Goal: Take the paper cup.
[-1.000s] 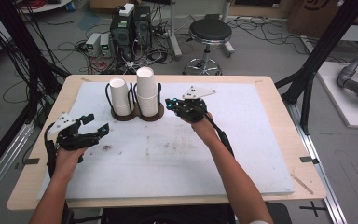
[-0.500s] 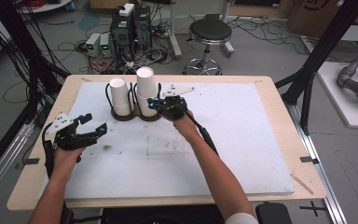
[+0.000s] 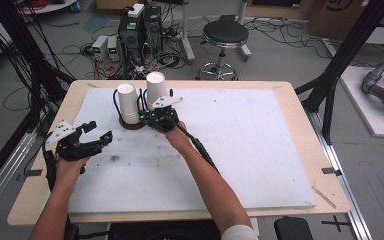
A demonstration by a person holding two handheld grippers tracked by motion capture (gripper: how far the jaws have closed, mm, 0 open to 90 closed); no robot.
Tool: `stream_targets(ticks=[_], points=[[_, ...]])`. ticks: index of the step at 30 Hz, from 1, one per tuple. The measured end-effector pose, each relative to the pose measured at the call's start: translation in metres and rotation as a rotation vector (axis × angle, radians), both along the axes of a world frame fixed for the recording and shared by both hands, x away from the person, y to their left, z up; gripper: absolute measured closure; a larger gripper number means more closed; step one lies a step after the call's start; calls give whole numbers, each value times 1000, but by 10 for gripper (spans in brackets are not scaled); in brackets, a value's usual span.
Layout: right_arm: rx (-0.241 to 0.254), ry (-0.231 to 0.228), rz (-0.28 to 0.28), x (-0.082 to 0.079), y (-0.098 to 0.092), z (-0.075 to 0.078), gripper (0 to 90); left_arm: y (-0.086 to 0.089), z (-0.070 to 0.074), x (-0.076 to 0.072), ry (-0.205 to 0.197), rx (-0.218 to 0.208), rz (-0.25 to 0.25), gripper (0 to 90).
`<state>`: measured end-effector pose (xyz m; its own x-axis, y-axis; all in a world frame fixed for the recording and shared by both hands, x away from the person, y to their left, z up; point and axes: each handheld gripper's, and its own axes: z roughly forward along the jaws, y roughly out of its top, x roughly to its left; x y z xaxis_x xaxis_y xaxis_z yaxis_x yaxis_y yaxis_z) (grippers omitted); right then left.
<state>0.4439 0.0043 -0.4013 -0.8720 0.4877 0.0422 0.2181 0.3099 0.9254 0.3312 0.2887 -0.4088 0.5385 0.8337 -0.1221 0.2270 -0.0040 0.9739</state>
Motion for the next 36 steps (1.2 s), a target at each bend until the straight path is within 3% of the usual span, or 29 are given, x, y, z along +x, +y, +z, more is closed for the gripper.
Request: stream_targets(ticks=[10, 18, 36], points=[[-45, 31, -26, 5, 31, -19, 900, 1, -1, 0, 4, 0, 5, 202], [-51, 85, -91, 12, 42, -35, 900, 2, -2, 0, 7, -3, 21, 208], [-34, 127, -186, 12, 57, -42, 900, 5, -2, 2, 9, -4, 53, 214]])
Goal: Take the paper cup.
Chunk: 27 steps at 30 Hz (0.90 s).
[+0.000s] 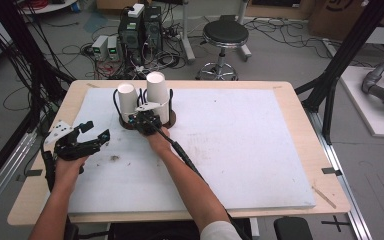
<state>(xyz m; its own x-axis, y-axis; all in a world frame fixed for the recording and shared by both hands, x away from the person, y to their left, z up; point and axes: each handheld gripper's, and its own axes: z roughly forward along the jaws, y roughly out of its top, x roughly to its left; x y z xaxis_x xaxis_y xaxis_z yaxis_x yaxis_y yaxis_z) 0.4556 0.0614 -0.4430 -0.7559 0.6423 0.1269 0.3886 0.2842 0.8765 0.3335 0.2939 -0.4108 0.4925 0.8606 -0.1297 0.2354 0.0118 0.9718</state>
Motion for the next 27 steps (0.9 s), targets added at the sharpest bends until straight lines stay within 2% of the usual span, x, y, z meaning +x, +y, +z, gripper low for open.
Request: stream_targets(ticks=[4, 6, 7, 12, 14, 17, 21, 24, 27], points=[[7, 6, -18, -1, 1, 0, 900, 1, 10, 7, -11, -14, 6, 226], [6, -1, -21, -1, 2, 0, 900, -1, 15, 11, -15, 0, 0, 226], [9, 3, -28, -2, 2, 0, 900, -1, 17, 14, -12, 9, -4, 226], [18, 2, -49, -2, 4, -1, 900, 1, 24, 30, 11, 0, 5, 222], [18, 6, -53, -3, 5, -1, 900, 1, 28, 36, 5, -5, 8, 205], [19, 8, -55, -3, 5, -1, 900, 2, 37, 45, -24, 16, -17, 202], [22, 10, -60, -3, 5, -1, 900, 1, 46, 58, -36, 26, -55, 202], [24, 9, -62, -3, 5, -1, 900, 1, 53, 71, 12, 12, -71, 202], [26, 10, -61, -3, 5, -1, 900, 1, 56, 81, 40, -9, -83, 202]])
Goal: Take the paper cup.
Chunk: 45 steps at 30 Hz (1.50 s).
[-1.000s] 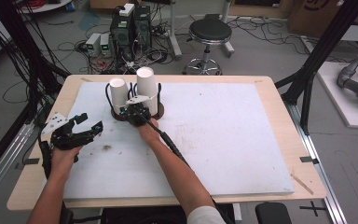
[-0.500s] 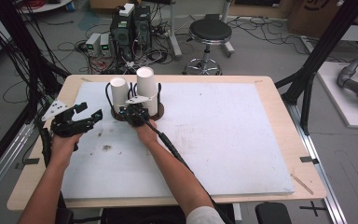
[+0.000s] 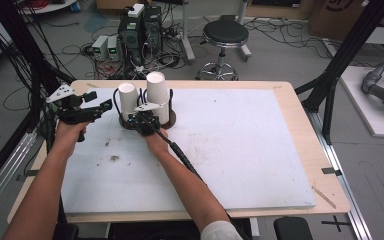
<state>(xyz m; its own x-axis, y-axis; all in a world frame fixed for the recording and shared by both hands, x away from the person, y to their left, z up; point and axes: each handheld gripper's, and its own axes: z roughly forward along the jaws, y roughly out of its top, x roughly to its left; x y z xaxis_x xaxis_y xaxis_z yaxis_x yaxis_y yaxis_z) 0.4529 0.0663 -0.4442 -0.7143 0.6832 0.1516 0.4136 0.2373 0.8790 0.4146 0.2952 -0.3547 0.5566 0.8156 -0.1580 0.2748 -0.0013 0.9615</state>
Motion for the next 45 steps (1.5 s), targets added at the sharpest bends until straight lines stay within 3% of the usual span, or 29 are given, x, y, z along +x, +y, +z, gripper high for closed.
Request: stream_targets(ticks=[9, 13, 18, 26, 45], points=[[-2, -1, 6, 1, 0, 0, 900, -12, 12, 27, -31, 9, -40, 196], [3, 0, 8, 1, -1, 0, 900, -20, 10, 43, 0, 33, -30, 196], [5, 6, 14, 2, -1, 0, 900, -27, -2, 54, 22, 21, -30, 196], [5, 9, 17, 2, -2, 0, 900, -33, -10, 61, 36, 8, -34, 191], [6, 8, 20, 3, -2, -1, 900, -45, -12, 62, 25, -7, -66, 202]])
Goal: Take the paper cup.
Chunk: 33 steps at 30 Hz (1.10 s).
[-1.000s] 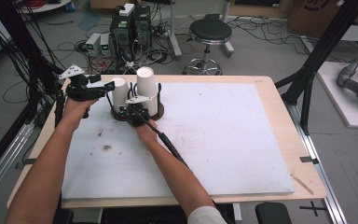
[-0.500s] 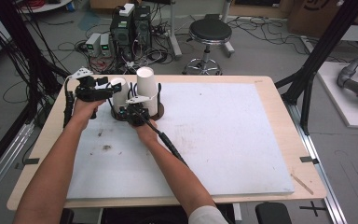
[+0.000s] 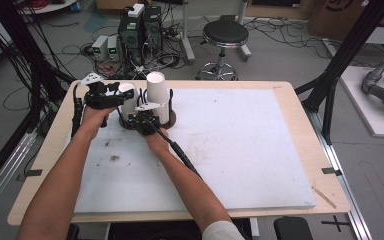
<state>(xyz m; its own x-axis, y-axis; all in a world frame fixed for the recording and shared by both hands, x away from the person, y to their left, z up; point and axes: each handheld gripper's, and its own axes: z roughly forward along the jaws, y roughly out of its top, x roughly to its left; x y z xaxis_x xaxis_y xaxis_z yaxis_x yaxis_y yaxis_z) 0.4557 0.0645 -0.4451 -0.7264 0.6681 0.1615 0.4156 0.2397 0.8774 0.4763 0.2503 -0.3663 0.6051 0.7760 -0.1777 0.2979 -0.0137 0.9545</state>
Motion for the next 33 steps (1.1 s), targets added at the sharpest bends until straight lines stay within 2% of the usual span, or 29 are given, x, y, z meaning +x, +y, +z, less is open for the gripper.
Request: stream_targets(ticks=[4, 9, 10, 11, 13, 16, 22, 25, 33], points=[[2, 2, 2, 0, 0, 0, 900, -2, -2, 1, 9, 17, 1, 202], [2, 4, 2, 0, 0, 0, 900, -3, 0, 2, 0, 28, 2, 223], [2, 4, 2, 0, 0, 0, 900, -3, 2, 1, -5, 32, 6, 300], [1, 3, 2, 0, 0, 0, 900, -3, 4, 1, -8, 30, 11, 332], [1, 3, 2, 0, 0, 0, 900, -3, 8, 2, -4, 29, 24, 340], [1, 4, 2, 0, 0, 0, 900, -5, 11, 3, -6, 58, 22, 346], [0, 6, 2, 0, 0, 0, 900, -6, 13, 2, -2, 66, 30, 352], [0, 5, 3, 0, 0, 0, 900, -5, 16, 1, -14, 59, 29, 354], [1, 7, 2, 0, 0, 0, 900, -1, 29, -4, -55, 9, 42, 356]])
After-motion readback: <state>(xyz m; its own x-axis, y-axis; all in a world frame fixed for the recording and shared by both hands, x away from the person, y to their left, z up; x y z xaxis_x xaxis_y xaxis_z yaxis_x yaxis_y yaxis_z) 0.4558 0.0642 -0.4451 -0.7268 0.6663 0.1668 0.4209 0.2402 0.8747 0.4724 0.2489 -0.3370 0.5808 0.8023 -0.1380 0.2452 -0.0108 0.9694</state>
